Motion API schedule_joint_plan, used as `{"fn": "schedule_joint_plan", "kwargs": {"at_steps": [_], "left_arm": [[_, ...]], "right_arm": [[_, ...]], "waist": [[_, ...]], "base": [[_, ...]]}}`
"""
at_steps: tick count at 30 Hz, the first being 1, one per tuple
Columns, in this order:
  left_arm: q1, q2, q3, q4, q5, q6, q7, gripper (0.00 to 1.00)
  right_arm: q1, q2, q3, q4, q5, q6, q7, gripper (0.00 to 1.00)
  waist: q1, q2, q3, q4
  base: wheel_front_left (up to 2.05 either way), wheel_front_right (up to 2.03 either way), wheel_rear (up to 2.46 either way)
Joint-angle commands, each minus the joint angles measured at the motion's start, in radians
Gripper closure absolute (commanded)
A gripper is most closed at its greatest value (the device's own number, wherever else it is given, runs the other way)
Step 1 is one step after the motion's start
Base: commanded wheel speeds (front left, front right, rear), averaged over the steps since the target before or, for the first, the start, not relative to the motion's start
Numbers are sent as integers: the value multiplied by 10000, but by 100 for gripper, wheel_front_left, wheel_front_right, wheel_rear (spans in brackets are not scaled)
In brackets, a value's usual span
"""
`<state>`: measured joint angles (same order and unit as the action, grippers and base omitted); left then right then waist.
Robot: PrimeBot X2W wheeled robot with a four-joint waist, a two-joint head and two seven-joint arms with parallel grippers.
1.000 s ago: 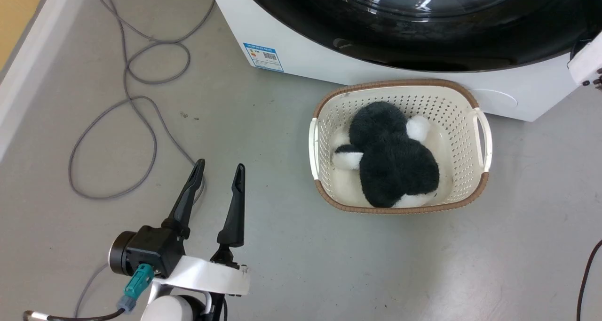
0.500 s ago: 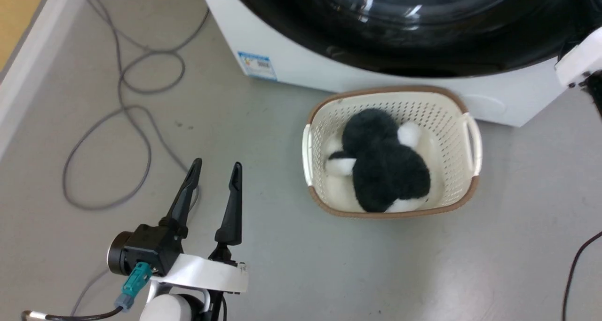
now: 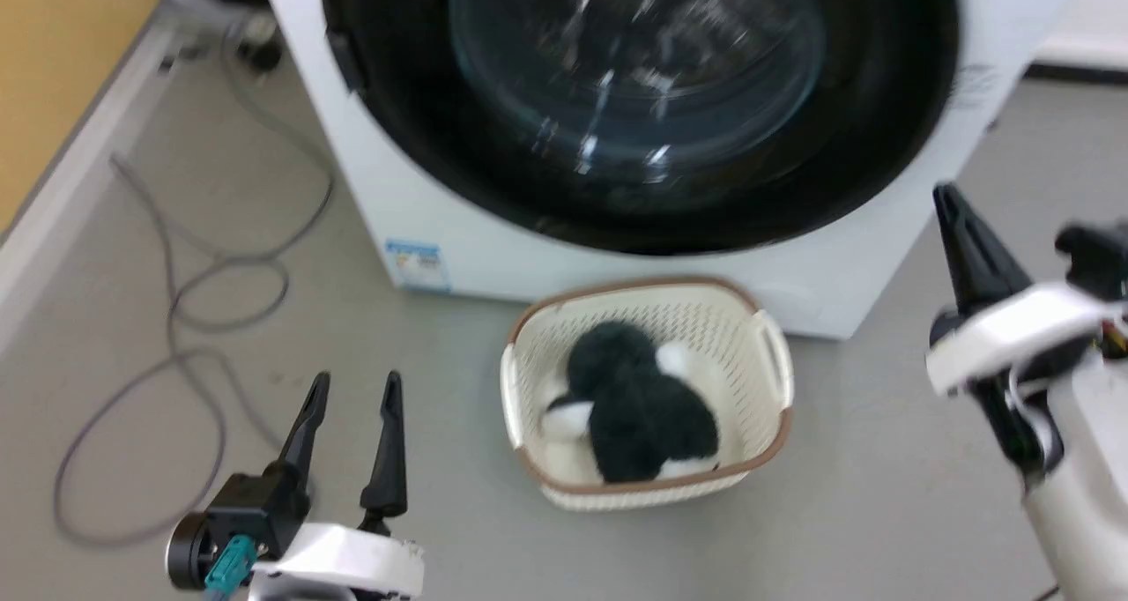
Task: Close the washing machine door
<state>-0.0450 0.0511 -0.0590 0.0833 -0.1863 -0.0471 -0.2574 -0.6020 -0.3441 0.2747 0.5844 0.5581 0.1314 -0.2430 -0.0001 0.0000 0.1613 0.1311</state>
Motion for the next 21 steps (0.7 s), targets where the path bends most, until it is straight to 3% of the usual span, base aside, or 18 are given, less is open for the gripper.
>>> {"fn": "schedule_joint_plan", "kwargs": {"at_steps": [1,8,18,19,20,21], "left_arm": [[250,40,97,30,72,-48,-43,0],[712,33,239,-61,150,-96,-43,0],[1419,10,176,-320,162,-16,-44,0],[1460,9,148,-324,187,-24,-44,0],[1505,8,106,-321,215,-39,-44,0],[1548,7,57,-307,247,-58,-44,0]], "right_arm": [[618,90,-220,-403,-126,-7,-101,100],[2975,625,-1860,-2428,-1198,-7,-167,100],[5926,2456,-3645,-5183,-2503,-7,223,100],[6135,2532,-3691,-5366,-2591,-7,293,64],[6331,2583,-3693,-5512,-2710,-7,391,0],[6497,2634,-3707,-5641,-2767,-7,461,0]], "waist": [[1,0,-838,-635],[1,0,-1469,-946],[1,0,-1770,-1006],[1,0,-1779,-990],[1,0,-1786,-976],[1,0,-1792,-963]], "base": [[0,0,0],[0,0,0],[0,0,0],[0,0,0],[0,0,0],[0,0,0]]}}
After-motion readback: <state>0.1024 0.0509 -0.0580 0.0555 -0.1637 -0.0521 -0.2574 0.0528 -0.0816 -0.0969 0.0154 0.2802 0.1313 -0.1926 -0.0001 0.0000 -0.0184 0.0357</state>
